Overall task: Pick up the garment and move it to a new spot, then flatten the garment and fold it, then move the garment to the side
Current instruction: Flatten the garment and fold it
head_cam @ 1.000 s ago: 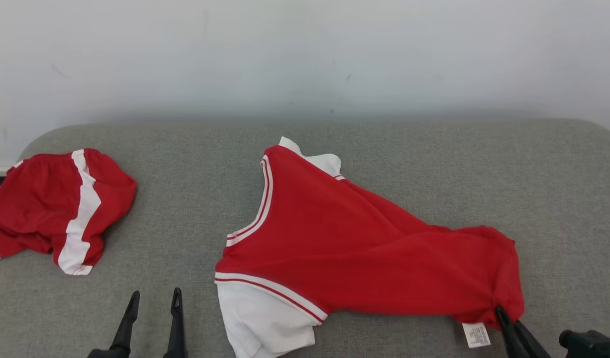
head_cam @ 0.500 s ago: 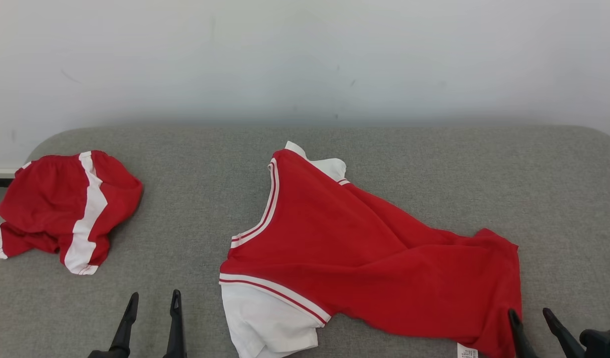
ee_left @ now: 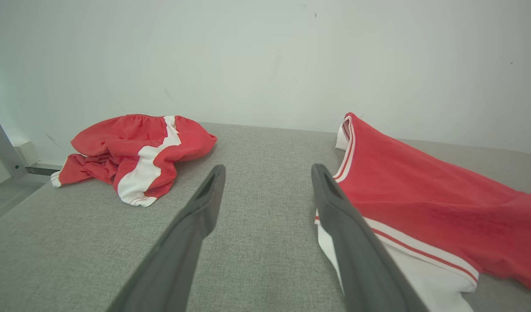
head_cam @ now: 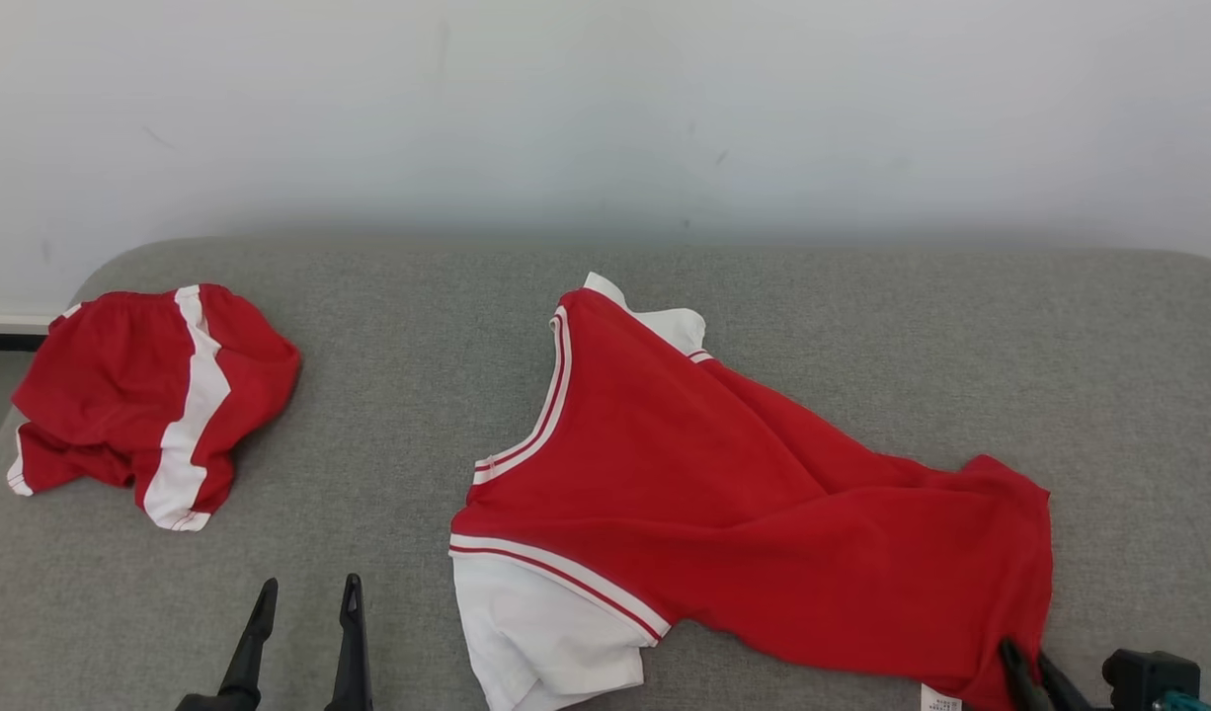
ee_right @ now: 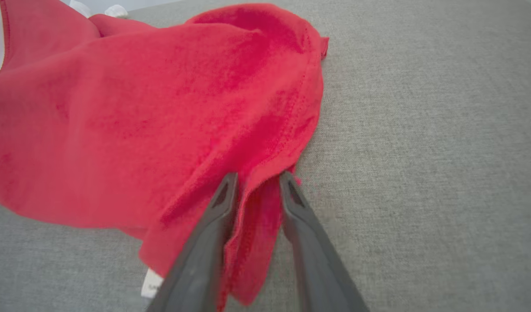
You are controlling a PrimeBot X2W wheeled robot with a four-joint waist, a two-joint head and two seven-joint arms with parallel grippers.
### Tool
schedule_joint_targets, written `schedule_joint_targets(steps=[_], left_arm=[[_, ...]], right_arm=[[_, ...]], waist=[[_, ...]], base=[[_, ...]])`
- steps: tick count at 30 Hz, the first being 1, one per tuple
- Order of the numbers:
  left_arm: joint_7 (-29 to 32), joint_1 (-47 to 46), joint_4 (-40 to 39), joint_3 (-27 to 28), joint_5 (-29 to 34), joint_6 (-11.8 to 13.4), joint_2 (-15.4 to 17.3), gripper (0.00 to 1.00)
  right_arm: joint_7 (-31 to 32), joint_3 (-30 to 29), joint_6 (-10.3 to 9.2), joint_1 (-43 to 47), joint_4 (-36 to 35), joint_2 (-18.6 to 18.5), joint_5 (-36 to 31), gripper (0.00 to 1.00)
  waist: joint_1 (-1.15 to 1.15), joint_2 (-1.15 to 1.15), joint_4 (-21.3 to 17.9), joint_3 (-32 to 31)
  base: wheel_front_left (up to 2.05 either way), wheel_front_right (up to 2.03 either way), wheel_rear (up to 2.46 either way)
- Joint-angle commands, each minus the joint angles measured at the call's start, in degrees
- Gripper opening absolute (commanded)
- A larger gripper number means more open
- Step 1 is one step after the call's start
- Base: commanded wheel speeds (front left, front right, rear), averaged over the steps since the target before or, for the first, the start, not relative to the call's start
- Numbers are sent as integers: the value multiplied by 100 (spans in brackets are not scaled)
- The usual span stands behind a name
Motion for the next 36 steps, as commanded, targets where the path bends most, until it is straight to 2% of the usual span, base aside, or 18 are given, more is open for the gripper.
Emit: schedule_joint_targets(steps=[1, 10, 18, 26, 28, 29, 30, 36], left_arm=[[-19, -26, -6, 6, 58, 0, -7, 100], [-19, -67, -33, 40, 50, -4, -8, 100], [-19, -202, -3, -70, 20, -3, -7, 100], [-19, -248, 47, -118, -11, 10, -7, 100], [-19, -235, 63, -129, -20, 16, -7, 100], [-19, -226, 71, -134, -23, 16, -7, 100], [-19, -208, 80, -132, -20, 16, -8, 100], [-19, -51, 49, -50, -19, 33, -8, 100]], right_arm=[[-133, 87, -13, -147, 119, -39, 76, 0], [-727, 276, -13, -785, 354, -383, 98, 0], [-491, 384, -13, -1816, 466, -848, 127, 0], [-354, 722, -13, -2477, 1270, -1180, 239, 0], [-452, 793, -13, -2599, 1525, -1246, 288, 3], [-550, 825, -13, -2641, 1638, -1292, 262, 55], [-585, 859, -13, -2639, 1760, -1276, 270, 100], [-934, 1006, -13, -2607, 2081, -1240, 368, 100]], waist=[[0, 0, 23, 14], [0, 0, 40, 94], [0, 0, 135, 233], [0, 0, 291, 256], [0, 0, 315, 237], [0, 0, 322, 221], [0, 0, 325, 192], [0, 0, 187, 21]], base=[[0, 0, 0], [0, 0, 0], [0, 0, 0], [0, 0, 0], [0, 0, 0], [0, 0, 0], [0, 0, 0], [0, 0, 0]])
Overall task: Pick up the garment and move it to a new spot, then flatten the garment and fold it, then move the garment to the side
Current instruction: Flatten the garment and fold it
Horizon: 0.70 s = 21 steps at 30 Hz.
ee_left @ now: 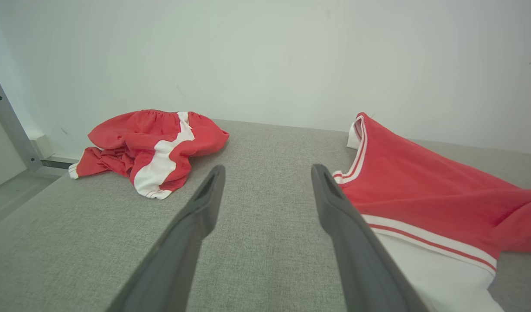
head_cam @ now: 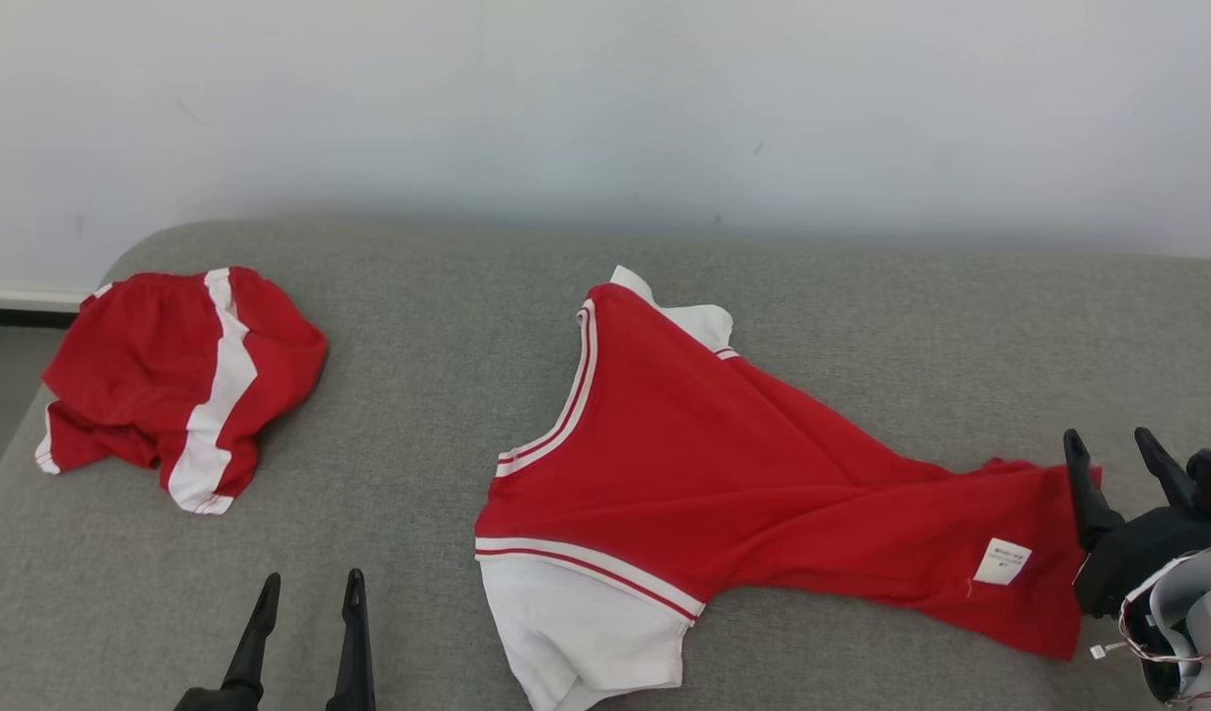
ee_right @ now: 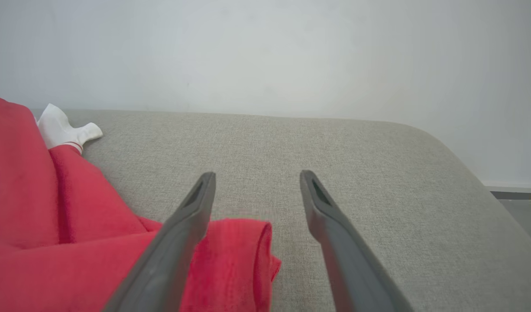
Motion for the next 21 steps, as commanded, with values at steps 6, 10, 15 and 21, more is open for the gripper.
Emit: schedule_joint_targets(steps=[6, 10, 15, 21], left_arm=[[-19, 166, -69, 78, 37, 12, -7, 100], [-19, 207, -107, 105, 54, 14, -6, 100], [-19, 233, -151, 146, 60, 23, -6, 100], [-19, 262, -186, 189, 82, 11, -6, 100]], right_arm=[[-270, -269, -13, 396, -604, 157, -148, 100], [-280, -710, -13, 877, -1405, 327, -359, 100], [-282, -1208, -13, 1737, -2417, 787, -688, 100], [-281, -1614, -13, 2484, -3236, 1415, -1010, 100]], waist=[[0, 0, -318, -199], [0, 0, -432, -240], [0, 0, -547, -265], [0, 0, -653, -259]], base=[[0, 0, 0], [0, 0, 0], [0, 0, 0], [0, 0, 0]])
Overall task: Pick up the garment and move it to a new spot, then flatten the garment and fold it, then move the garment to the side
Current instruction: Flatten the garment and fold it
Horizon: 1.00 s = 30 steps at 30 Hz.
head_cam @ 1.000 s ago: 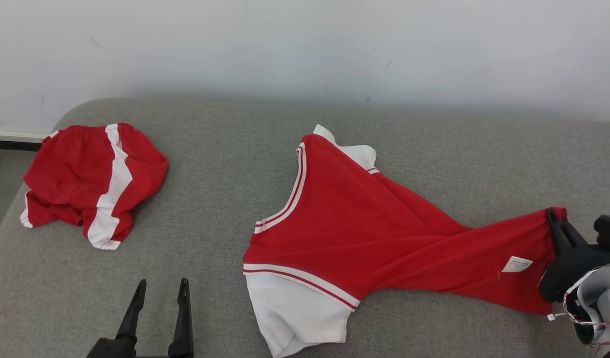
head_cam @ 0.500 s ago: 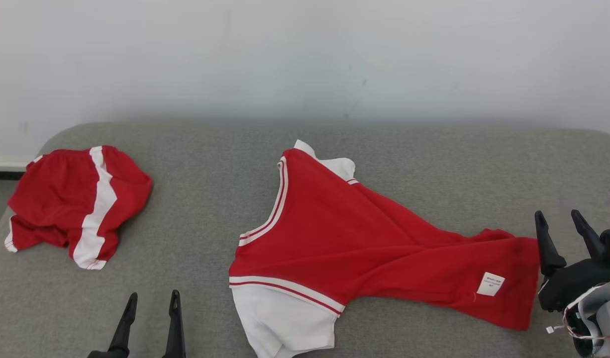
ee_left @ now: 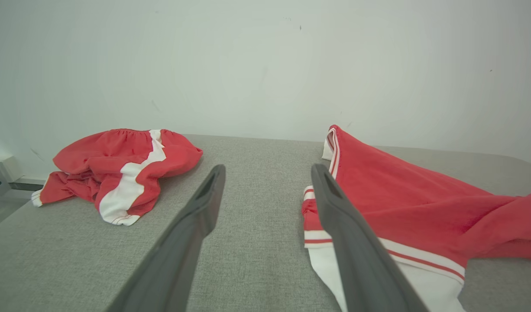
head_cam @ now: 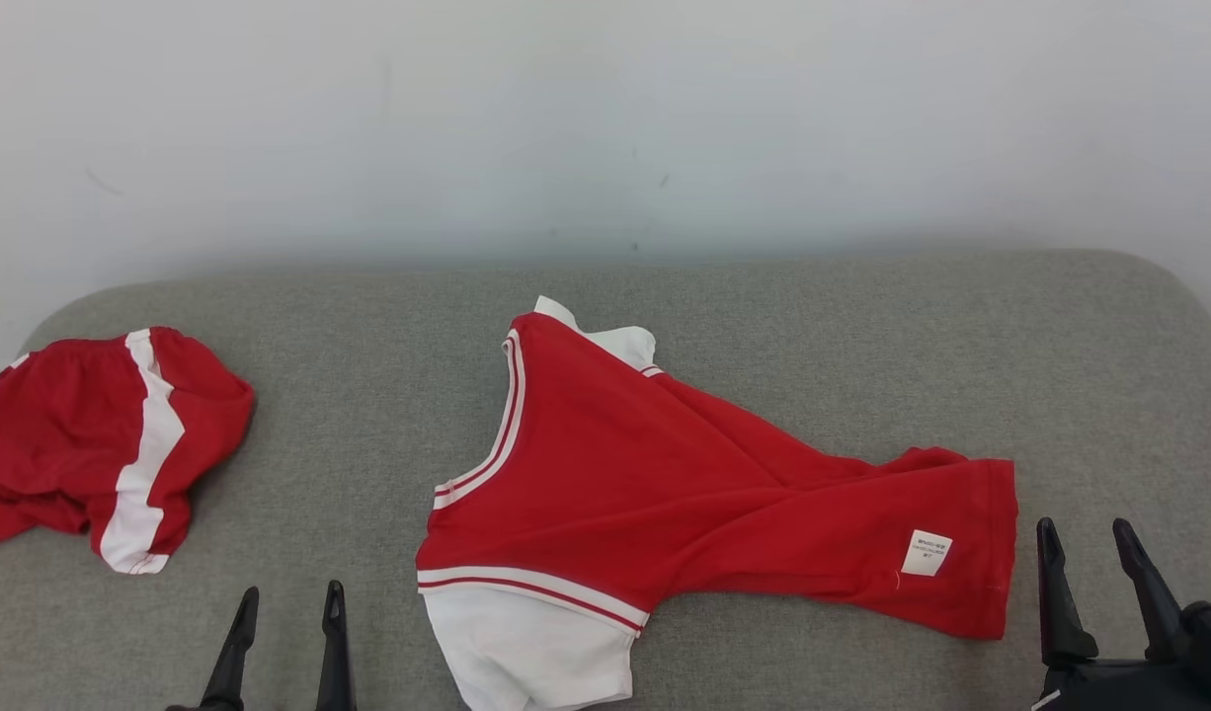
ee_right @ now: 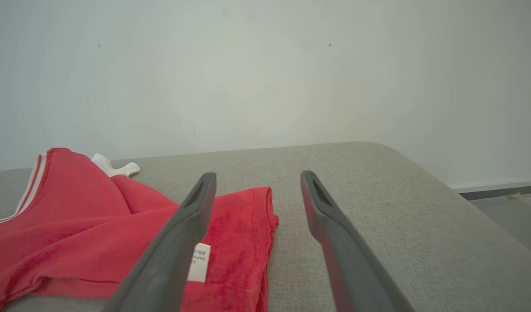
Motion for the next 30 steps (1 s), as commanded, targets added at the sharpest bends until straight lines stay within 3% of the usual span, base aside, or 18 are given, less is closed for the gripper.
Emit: schedule_joint_targets(steps=[1, 16, 30], left_arm=[[-19, 61, -17, 18, 45, -9, -7, 100], [-19, 147, 6, 166, 160, -51, -6, 100], [-19, 120, 81, 315, 540, 80, -5, 100]], right_arm=[[-15, -66, -13, 89, -121, 102, -38, 100], [117, -333, -13, 820, -910, 938, -488, 100], [6, -125, -13, 737, -597, 1105, -725, 100]], waist=[[1, 0, -30, 8], [1, 0, -37, -29], [1, 0, 175, -82]], base=[[0, 0, 0], [0, 0, 0], [0, 0, 0]])
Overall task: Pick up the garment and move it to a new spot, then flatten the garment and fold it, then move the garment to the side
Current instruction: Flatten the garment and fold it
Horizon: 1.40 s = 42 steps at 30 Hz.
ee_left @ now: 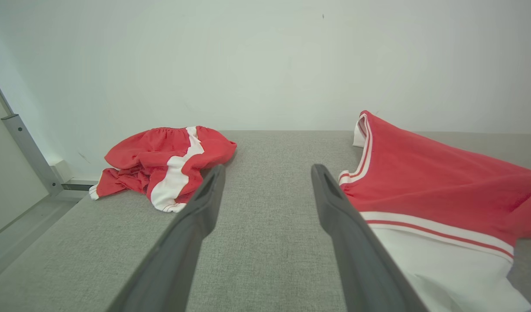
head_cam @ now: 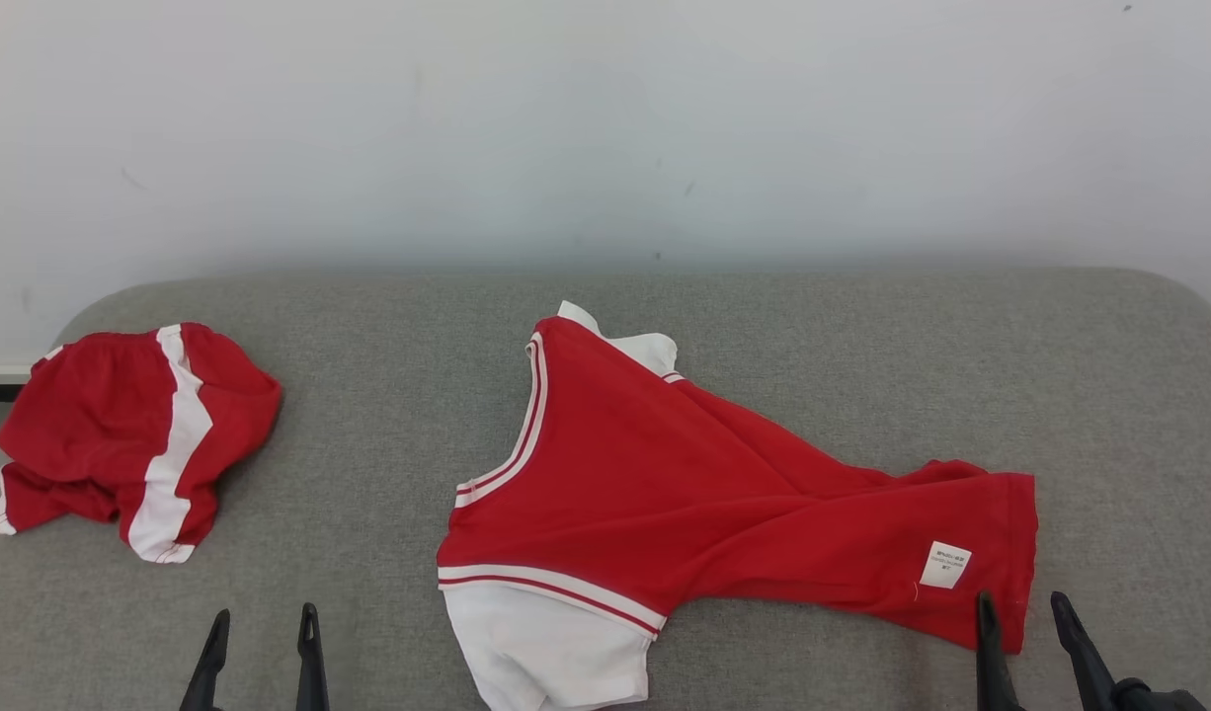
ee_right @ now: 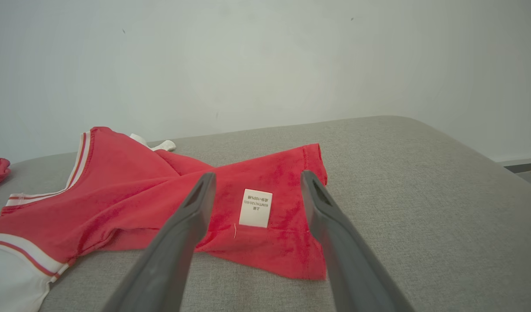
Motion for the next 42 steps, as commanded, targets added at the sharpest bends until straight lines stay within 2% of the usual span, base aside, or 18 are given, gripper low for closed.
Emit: schedule_joint_targets(steps=[1, 13, 18, 24, 28, 35, 42], left_arm=[[-19, -19, 9, 29, 51, 31, -1, 100], [-19, 4, 54, 133, 129, 62, 5, 100], [-19, -15, 117, 89, -101, -47, 1, 100], [-19, 32, 302, -354, -150, -142, 0, 100], [-19, 51, 603, -876, -262, -192, -2, 100], [-19, -70, 1474, -1741, -698, -250, 0, 100], [-19, -408, 2178, -2176, -1141, -215, 1, 100]], right_arm=[[-33, 25, -13, -41, 35, 38, -57, 100], [-54, 109, -13, -94, 196, -46, -76, 100], [-56, 98, -13, -167, 218, -126, 14, 100], [-56, -58, -13, -212, 434, -233, 25, 100], [-56, -153, -13, -361, 785, -336, 16, 100], [-23, -192, -13, -736, 1425, -475, -11, 100], [-27, -69, -13, -1202, 2002, -557, 56, 100]], waist=[[0, 0, 39, 0], [0, 0, 116, 30], [0, 0, 74, 41], [0, 0, 32, 72], [0, 0, -18, 121], [0, 0, -118, 217], [0, 0, -237, 314]], base=[[0, 0, 0], [0, 0, 0], [0, 0, 0], [0, 0, 0], [0, 0, 0], [0, 0, 0], [0, 0, 0]])
